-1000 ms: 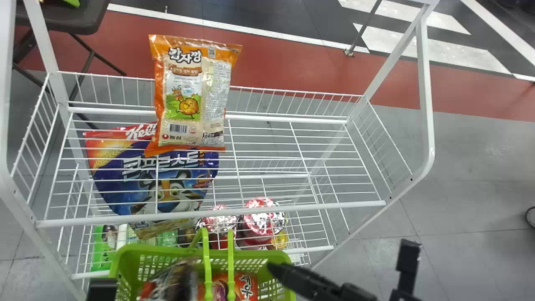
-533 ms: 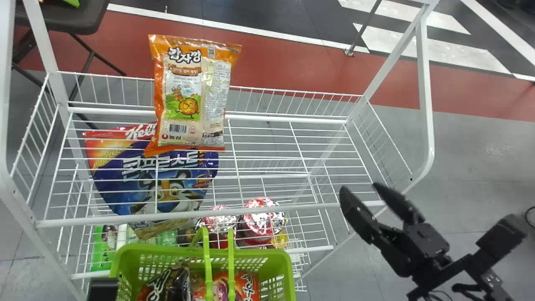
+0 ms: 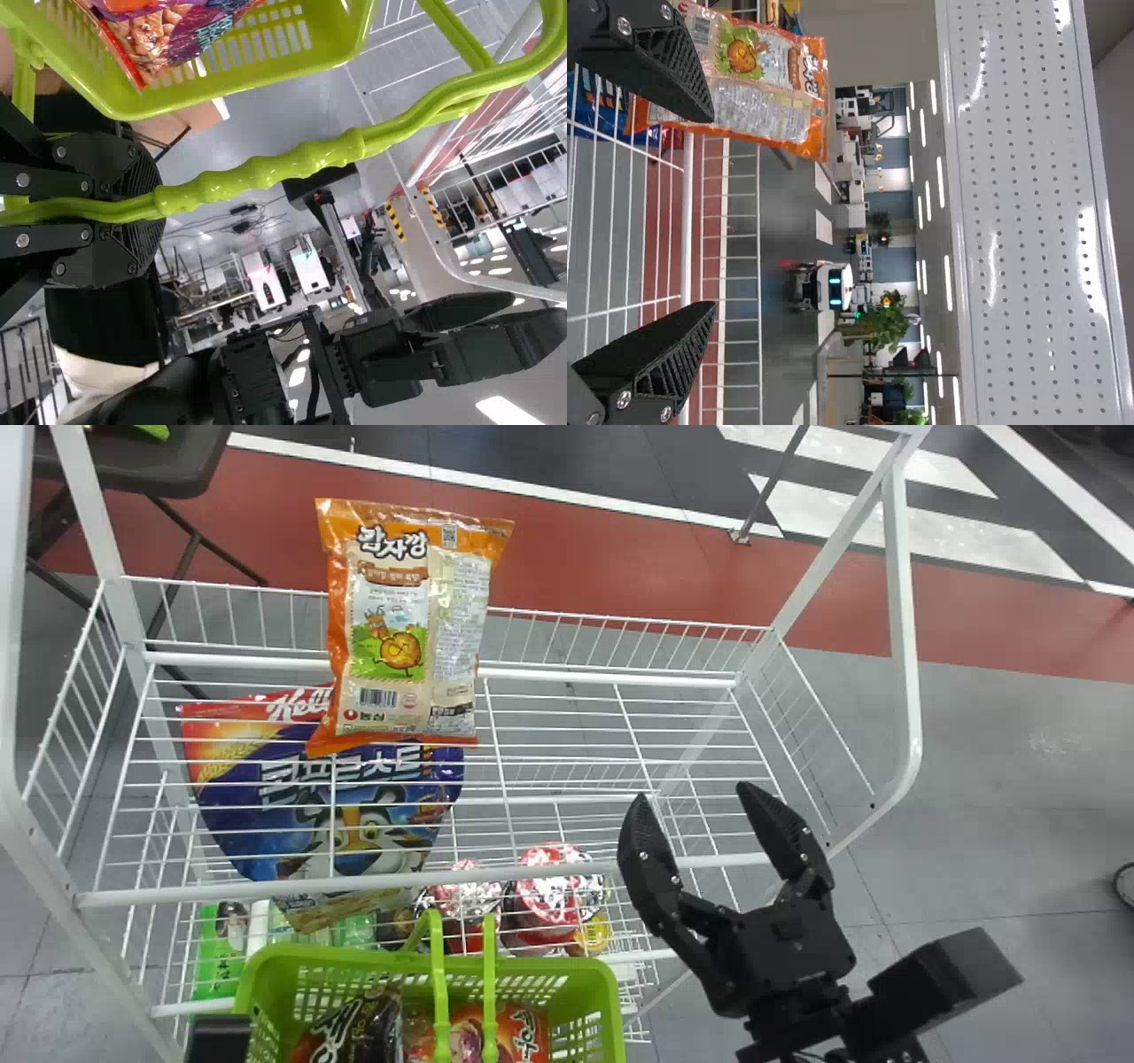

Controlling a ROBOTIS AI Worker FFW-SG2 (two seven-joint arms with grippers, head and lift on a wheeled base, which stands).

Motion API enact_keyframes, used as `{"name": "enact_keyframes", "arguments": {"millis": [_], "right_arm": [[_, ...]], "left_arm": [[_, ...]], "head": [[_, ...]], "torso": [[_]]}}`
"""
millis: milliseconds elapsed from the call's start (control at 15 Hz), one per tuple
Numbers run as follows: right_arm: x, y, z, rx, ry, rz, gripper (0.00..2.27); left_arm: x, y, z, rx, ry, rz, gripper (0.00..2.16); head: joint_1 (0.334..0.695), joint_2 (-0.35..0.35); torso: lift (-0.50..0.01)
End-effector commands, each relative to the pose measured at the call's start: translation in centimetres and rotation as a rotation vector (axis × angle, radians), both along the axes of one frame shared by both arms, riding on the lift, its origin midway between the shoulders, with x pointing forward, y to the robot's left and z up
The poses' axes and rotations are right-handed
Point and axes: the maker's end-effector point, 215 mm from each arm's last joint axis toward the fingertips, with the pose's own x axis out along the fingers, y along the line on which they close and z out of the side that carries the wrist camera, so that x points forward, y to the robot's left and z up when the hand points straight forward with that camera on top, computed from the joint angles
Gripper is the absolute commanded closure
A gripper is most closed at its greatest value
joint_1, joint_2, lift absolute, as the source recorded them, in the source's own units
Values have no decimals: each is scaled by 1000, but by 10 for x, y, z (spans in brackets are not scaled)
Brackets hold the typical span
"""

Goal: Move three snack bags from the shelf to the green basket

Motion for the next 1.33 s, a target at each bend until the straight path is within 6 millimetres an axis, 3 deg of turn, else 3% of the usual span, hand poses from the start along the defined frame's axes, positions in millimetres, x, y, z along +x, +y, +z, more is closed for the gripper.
{"name": "enact_keyframes", "arguments": {"millis": [0, 1267], "right_arm": [[-4, 0, -2, 6, 11, 0, 63], [-5, 9, 3, 28, 6, 21, 63]], "left_arm": [[1, 1, 0, 3, -5, -2, 1760], [0, 0, 2, -1, -10, -2, 1760]], "head": [[695, -350], [695, -350]], "torso": [[-48], [-48]]}}
